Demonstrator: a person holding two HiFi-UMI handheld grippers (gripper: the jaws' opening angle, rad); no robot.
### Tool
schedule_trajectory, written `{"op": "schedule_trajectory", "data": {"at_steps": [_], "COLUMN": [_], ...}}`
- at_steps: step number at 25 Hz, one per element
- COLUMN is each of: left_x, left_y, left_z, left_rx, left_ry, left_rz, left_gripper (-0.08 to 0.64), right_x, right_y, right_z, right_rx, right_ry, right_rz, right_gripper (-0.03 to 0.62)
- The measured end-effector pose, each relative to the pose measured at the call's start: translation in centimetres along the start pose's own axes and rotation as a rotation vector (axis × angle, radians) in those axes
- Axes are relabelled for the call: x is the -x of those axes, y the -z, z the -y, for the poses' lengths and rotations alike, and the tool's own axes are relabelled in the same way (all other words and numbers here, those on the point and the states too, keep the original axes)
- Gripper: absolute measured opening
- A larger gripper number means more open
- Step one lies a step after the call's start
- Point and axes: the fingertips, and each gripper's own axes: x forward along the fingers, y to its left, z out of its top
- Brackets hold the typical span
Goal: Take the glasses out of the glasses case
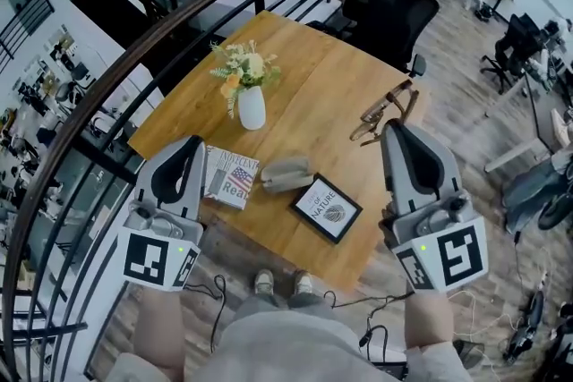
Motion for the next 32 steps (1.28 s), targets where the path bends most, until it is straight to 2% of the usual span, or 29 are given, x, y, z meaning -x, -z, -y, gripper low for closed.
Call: {"op": "schedule_trajectory", "data": {"at_steps": [4,8,12,15,17,21,27,32], "left_x": [1.5,2.7,3.1,3.3,3.3,3.5,4.0,3.4], "left_y": [-1.1,-1.3,0.5,2.0,2.8,4.3,7.2,7.6], "left_z": [0.8,2.0,3.0,4.2,5.4,7.7,8.3,8.3], "left_rx": [0.026,0.017,0.007,0.05,0.069,0.065,0.032,0.057], "left_ry": [-0.006,-0.01,-0.005,0.023,0.042,0.056,0.048,0.04], "left_rz": [0.034,0.06,0.048,0.039,0.026,-0.049,-0.129,-0.143], "left_gripper": [0.026,0.026,0.023,0.023,0.023,0.023,0.023,0.023], "right_x": [2.6,4.1,4.5,4.9,5.4,6.2,6.1,5.3], "right_y": [0.4,2.0,4.5,6.3,7.2,9.1,11.0,11.2], "right_z": [0.7,0.5,-0.6,-1.4,-1.8,-3.0,-4.3,-3.9], "right_rx": [-0.021,-0.071,-0.116,-0.109,-0.082,-0.092,-0.134,-0.124], "right_ry": [0.068,0.093,0.096,0.102,0.108,0.094,0.07,0.06], "right_rz": [0.027,0.011,-0.035,-0.065,-0.077,-0.115,-0.156,-0.16], "right_gripper": [0.031,0.031,0.031,0.031,0.031,0.031,0.031,0.031]}}
